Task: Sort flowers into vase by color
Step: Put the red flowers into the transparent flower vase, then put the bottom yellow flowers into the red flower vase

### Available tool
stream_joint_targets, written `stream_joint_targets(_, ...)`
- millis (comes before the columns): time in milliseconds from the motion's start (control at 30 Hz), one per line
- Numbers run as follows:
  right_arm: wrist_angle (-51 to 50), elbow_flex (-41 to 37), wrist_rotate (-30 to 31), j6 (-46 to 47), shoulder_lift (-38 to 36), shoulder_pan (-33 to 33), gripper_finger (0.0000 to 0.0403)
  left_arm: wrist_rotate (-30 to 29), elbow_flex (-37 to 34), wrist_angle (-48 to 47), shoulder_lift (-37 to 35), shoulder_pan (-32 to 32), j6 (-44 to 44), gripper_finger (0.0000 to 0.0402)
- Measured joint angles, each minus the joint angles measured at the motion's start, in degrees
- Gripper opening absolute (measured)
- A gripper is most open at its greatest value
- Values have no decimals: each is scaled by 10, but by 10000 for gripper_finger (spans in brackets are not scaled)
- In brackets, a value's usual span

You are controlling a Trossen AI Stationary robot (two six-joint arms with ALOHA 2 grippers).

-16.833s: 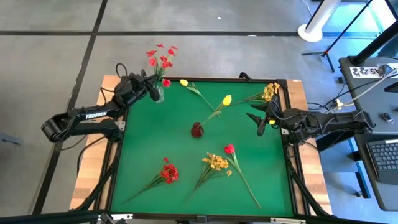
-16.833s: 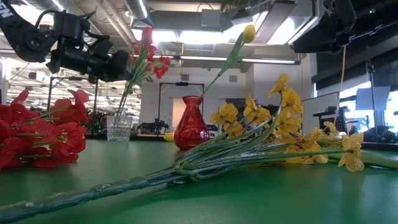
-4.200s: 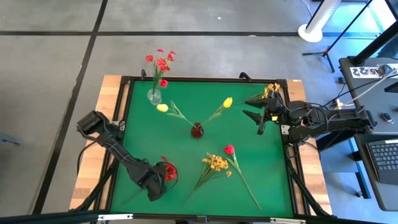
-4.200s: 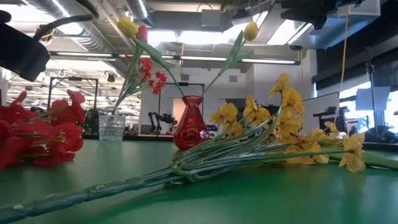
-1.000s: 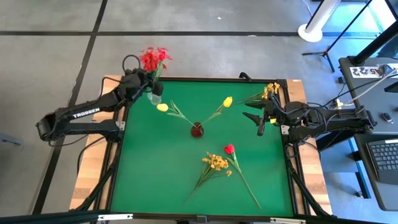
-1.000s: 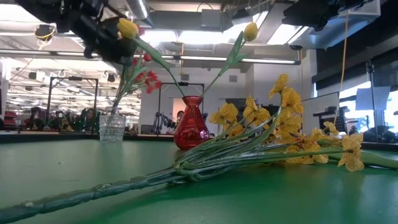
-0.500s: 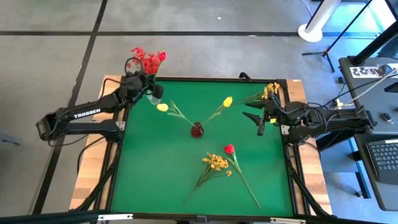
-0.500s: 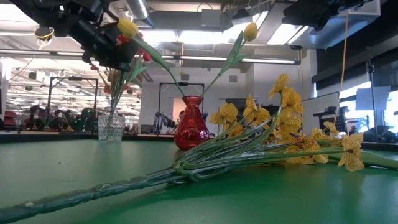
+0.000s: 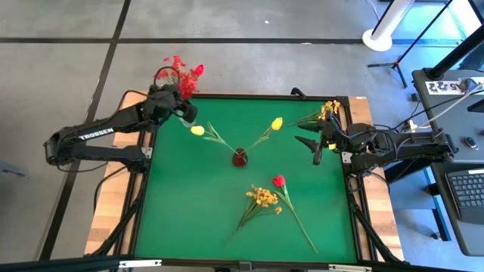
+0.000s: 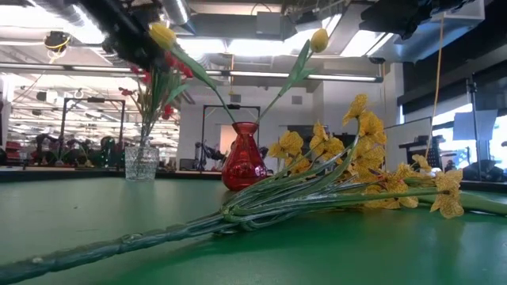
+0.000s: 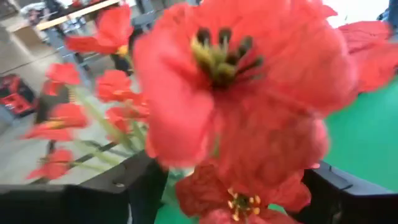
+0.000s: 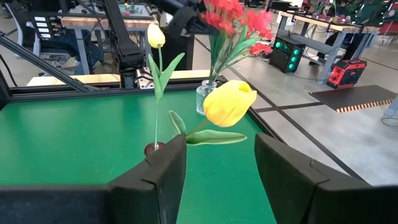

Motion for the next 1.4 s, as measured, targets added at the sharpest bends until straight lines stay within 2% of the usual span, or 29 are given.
stream_joint_targets(100, 0, 0, 0, 0, 0, 0, 189, -20, 41, -70, 0, -22, -32, 266)
stream_joint_targets(200, 1, 0, 0, 0, 0, 0, 189, -19, 57, -94, 0, -35, -47, 264)
stream_joint_targets(733, 4, 0, 0, 5, 0, 0, 189, -20, 57, -277, 13, -11, -136, 264)
stream_joint_targets(867, -3, 0, 10, 9, 0, 0, 189, -9, 57, -343, 12, -18, -190, 264)
stream_joint_targets(1067, -136, 0, 60, 68, 0, 0, 189, 29, 56, -383, -12, -89, -267, 264)
stream_joint_targets(1167, -206, 0, 23, 111, 6, 0, 189, 48, 56, -382, -36, -141, -286, 264)
stream_joint_targets(1267, -239, 0, -29, 138, 21, 0, 189, 100, 56, -366, -60, -195, -320, 263)
stream_joint_targets(1400, -240, 0, -34, 150, 43, 0, 189, 183, 56, -295, -59, -289, -337, 263)
